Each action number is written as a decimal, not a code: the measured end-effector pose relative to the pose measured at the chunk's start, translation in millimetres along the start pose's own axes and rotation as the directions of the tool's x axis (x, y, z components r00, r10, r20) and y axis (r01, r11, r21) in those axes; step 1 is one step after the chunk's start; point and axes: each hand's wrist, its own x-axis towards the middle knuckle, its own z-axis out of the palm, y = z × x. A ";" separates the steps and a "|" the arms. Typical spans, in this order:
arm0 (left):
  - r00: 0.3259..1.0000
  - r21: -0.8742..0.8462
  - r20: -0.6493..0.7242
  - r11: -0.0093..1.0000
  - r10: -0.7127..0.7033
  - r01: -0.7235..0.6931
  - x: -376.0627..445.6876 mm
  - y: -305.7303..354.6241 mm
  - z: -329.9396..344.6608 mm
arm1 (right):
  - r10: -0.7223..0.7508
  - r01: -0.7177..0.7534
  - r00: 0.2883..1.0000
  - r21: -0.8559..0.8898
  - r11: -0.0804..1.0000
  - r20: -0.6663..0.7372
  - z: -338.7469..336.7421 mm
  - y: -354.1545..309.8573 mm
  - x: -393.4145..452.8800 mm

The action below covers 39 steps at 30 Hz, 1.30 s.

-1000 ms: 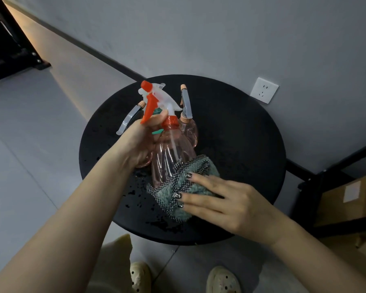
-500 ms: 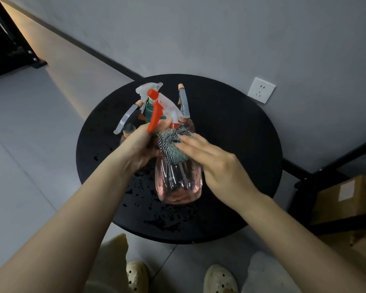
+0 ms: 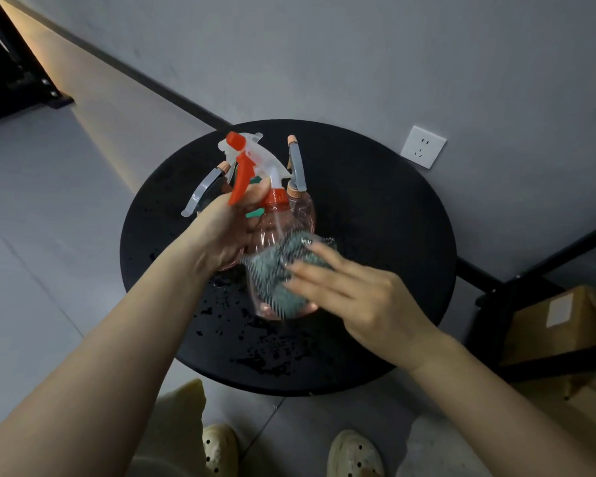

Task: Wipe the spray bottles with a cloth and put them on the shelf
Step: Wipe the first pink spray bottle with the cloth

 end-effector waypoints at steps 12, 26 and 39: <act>0.994 0.014 0.094 0.998 -0.060 0.059 -0.8 -5.2 1.2 | 0.175 -0.173 0.985 0.094 0.980 -0.008 2.0 6.6 16.3; 0.999 -0.019 -0.002 0.999 0.037 -0.037 2.1 3.6 -2.4 | -0.042 0.041 0.999 -0.043 0.998 -0.027 0.2 -3.1 0.2; 0.992 0.074 0.081 0.993 -0.097 0.091 1.0 -3.3 -0.5 | 0.044 -0.044 0.999 0.003 0.999 -0.012 1.8 1.9 5.8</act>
